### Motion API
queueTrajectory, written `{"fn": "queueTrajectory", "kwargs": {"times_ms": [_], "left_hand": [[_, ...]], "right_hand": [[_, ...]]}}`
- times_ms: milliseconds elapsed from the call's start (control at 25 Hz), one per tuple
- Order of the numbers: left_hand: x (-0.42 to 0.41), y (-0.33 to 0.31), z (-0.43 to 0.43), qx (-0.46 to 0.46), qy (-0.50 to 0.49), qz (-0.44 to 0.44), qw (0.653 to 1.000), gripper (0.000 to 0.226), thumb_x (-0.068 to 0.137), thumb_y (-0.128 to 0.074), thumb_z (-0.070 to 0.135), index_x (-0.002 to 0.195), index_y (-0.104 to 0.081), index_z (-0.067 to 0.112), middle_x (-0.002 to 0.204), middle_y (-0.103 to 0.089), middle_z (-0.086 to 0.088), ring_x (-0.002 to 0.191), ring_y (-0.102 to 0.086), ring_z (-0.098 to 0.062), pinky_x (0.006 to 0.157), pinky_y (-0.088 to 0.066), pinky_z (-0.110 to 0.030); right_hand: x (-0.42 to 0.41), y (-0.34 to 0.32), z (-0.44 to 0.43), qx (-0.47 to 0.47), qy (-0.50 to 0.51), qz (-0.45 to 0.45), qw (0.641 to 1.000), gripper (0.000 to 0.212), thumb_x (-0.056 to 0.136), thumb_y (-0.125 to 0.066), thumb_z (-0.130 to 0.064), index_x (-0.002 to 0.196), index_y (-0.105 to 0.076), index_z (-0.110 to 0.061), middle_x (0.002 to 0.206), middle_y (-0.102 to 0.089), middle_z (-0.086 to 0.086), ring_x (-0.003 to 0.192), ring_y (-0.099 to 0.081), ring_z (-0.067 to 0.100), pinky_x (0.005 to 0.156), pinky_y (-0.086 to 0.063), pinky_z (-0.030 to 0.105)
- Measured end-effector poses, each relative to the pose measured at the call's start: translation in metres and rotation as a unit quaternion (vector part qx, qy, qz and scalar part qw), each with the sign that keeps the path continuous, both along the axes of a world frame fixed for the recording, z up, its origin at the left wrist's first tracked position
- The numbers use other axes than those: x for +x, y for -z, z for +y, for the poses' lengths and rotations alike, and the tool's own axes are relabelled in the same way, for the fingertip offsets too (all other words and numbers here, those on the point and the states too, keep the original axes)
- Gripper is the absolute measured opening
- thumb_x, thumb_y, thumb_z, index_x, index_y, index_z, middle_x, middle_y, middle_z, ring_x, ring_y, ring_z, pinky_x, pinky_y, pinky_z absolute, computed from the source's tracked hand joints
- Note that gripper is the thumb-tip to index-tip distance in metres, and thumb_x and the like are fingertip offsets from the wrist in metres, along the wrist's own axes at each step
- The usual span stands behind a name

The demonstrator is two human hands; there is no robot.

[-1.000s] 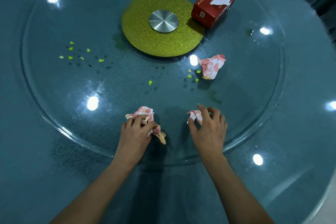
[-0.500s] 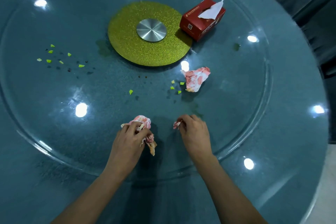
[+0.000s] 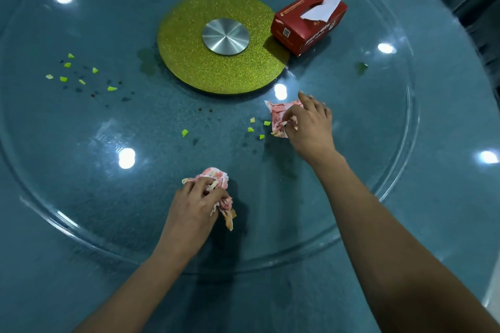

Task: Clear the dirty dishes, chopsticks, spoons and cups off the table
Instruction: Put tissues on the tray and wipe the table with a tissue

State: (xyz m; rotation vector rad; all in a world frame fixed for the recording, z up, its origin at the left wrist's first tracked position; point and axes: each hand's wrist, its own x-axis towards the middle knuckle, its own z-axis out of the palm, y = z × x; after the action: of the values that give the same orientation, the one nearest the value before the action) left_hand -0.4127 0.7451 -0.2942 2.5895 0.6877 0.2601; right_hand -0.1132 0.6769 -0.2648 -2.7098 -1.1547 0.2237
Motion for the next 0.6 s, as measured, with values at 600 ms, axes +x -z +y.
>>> {"fn": "queueTrajectory", "kwargs": {"times_ms": [600], "left_hand": [[-0.011,-0.014,-0.011,-0.003,-0.017,-0.009,1.000,0.043,0.068,-0.086,-0.003,0.101,-0.072,0.021,0.110,-0.063,-0.007,0.088,-0.058,-0.033,0.075,-0.054,-0.043]], "right_hand": [[-0.041,0.001,-0.048,0.080,0.058,0.034,0.994,0.017,0.093,-0.057,-0.008,0.104,-0.067,-0.015,0.107,-0.065,0.008,0.101,-0.059,0.033,0.087,-0.040,0.043]]}}
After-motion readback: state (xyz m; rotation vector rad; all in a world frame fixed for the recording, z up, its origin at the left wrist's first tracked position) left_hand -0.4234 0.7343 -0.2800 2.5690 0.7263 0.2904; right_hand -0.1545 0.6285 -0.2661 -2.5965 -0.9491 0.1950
